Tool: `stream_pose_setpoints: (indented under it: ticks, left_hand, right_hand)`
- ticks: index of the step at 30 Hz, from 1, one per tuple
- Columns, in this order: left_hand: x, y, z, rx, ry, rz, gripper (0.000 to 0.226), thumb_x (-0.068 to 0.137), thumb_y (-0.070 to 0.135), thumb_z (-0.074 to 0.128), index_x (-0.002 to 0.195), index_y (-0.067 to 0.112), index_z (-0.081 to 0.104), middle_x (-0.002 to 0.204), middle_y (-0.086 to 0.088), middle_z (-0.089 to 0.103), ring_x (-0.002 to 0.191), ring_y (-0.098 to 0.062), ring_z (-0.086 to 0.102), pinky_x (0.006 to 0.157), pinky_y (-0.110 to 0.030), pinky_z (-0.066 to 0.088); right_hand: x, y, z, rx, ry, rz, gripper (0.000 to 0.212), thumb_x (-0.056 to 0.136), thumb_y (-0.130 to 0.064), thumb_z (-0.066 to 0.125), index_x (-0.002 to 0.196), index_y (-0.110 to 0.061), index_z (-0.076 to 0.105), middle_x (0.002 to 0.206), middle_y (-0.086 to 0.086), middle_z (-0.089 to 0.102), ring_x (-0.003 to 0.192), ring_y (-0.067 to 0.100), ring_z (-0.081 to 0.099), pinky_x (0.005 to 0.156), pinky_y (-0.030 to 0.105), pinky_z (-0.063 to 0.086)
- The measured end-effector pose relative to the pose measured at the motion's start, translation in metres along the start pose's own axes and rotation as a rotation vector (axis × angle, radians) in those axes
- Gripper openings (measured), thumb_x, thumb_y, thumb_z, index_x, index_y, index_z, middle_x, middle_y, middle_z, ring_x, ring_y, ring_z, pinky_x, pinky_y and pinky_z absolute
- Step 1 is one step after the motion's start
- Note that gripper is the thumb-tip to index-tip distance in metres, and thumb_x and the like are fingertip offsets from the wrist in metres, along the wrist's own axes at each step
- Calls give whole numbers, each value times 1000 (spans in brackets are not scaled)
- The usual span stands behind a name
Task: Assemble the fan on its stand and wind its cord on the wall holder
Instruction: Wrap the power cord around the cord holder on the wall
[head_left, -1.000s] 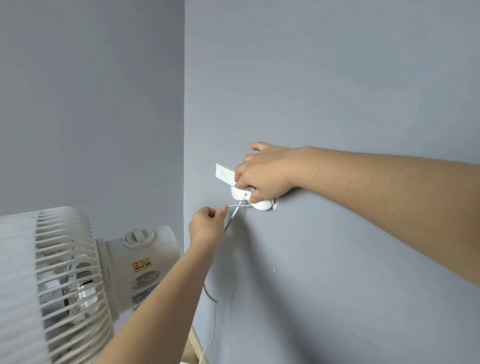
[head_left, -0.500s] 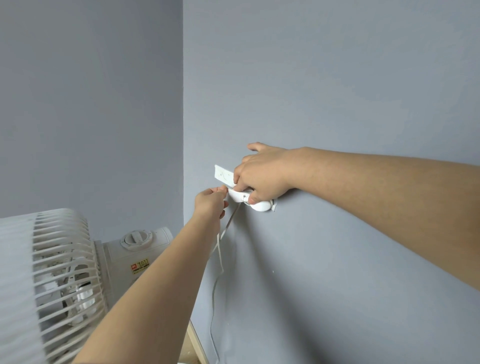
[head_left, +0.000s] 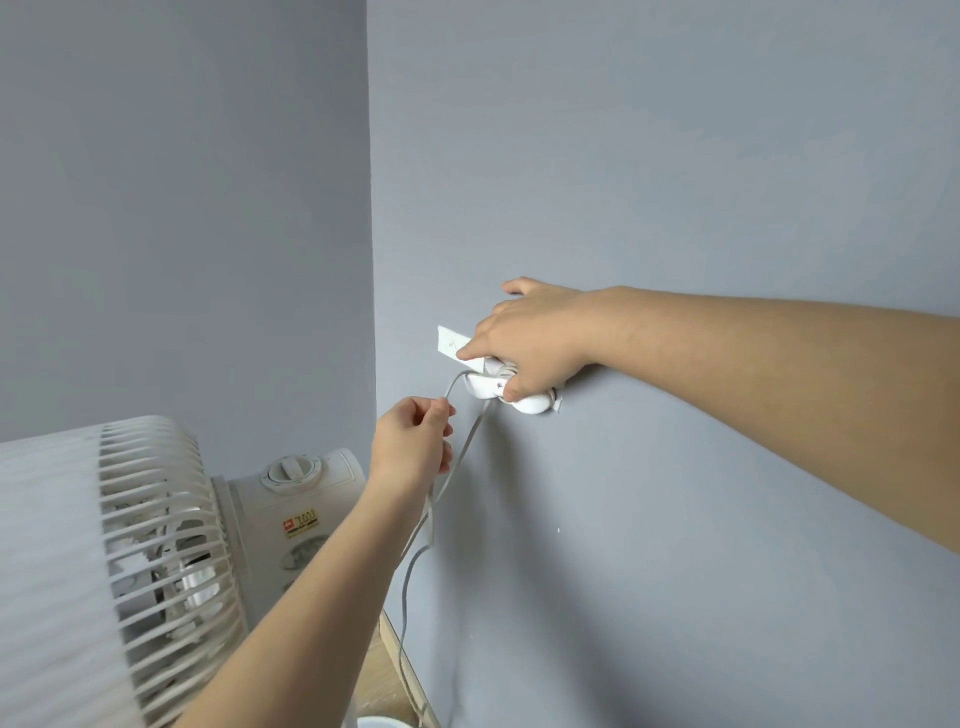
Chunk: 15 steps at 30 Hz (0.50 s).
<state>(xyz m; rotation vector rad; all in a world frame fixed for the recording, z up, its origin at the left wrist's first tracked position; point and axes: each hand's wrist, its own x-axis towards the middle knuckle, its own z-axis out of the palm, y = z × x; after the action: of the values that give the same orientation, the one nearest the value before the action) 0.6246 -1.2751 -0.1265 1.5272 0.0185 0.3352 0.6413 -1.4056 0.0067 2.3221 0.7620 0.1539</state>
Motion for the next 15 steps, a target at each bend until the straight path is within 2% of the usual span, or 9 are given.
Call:
stream_pose_setpoints:
  ticks: [3, 6, 8, 9, 11, 13, 15]
  left_hand:
    - [-3, -3, 0, 58, -4, 9, 17, 94, 18, 52, 79, 11, 55, 68, -2, 53, 50, -16, 47, 52, -27, 44]
    - [-4, 2, 3, 129, 9, 47, 21, 91, 22, 57, 73, 13, 51, 66, -2, 53, 55, -19, 48, 56, -29, 42]
    - [-6, 7, 4, 194, -1, 68, 28, 88, 28, 61, 69, 13, 48, 64, -3, 55, 54, -20, 48, 54, -28, 39]
    - [-8, 9, 4, 212, -19, 70, 32, 88, 32, 61, 68, 13, 47, 62, -4, 56, 50, -20, 48, 52, -26, 38]
    - [-14, 12, 5, 216, -73, 69, 38, 90, 38, 58, 67, 11, 44, 54, -3, 54, 40, -18, 44, 45, -23, 36]
    - [-22, 12, 8, 125, -139, 83, 39, 96, 35, 50, 66, 9, 45, 47, -3, 48, 35, -17, 40, 38, -22, 34]
    - [-28, 13, 10, 9, -203, 95, 36, 100, 24, 43, 70, 7, 54, 49, -4, 48, 35, -15, 41, 37, -21, 35]
  right_hand:
    - [-1, -1, -1, 59, -20, -3, 51, 96, -30, 43, 144, -44, 34, 140, -9, 49, 136, 17, 36, 120, 45, 1]
    - [1, -3, 2, 111, -30, -29, 57, 95, -14, 39, 140, -49, 39, 139, -14, 47, 135, 15, 36, 121, 45, 0]
    - [6, -3, 4, 145, -15, -43, 53, 94, -12, 39, 131, -48, 48, 133, -14, 51, 129, 15, 41, 120, 46, 9]
    - [8, -2, 5, 155, 10, -51, 47, 93, -12, 40, 122, -47, 54, 128, -13, 54, 123, 18, 45, 117, 46, 18]
    - [10, 0, 3, 157, 73, -62, 35, 91, -12, 43, 103, -40, 60, 114, -12, 57, 111, 20, 50, 106, 43, 34]
    - [10, 2, 1, 129, 113, -68, 30, 88, -8, 45, 96, -32, 61, 102, -12, 54, 105, 18, 51, 98, 38, 37]
    - [7, 3, -1, 89, 135, -65, 28, 85, -5, 47, 90, -28, 61, 93, -12, 50, 101, 17, 52, 93, 35, 38]
